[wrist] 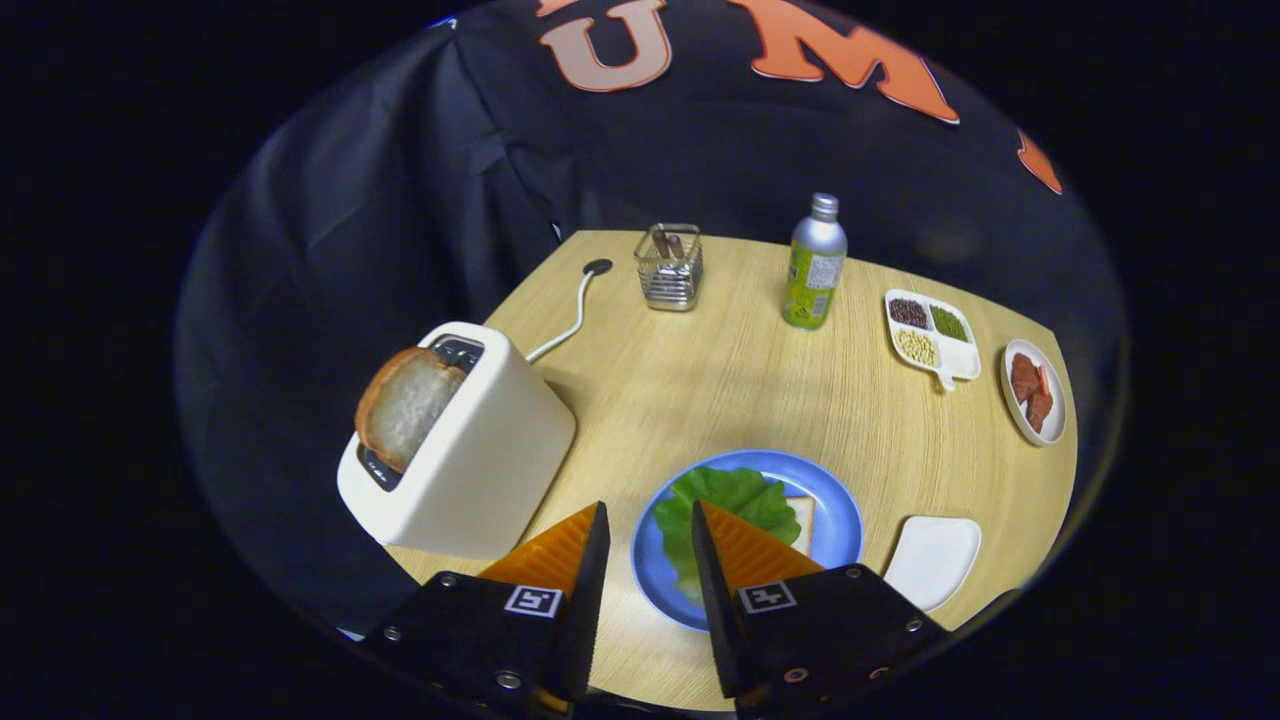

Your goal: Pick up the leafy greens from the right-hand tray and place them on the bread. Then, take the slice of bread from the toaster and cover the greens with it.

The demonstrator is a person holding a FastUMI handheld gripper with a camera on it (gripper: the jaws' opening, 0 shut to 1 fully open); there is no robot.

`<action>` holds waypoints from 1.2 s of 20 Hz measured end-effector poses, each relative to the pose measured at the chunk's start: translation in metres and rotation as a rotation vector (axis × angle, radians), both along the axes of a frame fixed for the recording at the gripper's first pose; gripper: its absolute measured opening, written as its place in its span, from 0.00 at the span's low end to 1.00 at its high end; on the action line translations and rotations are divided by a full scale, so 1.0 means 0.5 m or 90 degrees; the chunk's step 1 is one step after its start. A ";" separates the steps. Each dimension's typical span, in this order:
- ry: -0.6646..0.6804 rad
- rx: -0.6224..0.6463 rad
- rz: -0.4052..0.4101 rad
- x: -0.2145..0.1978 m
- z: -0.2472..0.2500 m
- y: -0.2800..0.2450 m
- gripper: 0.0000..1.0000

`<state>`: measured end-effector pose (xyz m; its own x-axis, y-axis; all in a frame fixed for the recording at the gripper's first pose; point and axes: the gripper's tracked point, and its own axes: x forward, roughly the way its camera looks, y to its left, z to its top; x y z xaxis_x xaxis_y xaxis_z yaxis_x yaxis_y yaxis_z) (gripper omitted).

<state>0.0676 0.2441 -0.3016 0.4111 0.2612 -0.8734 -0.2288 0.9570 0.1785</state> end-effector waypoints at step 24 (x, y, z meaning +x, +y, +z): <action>0.100 -0.015 0.086 0.026 0.035 0.330 0.72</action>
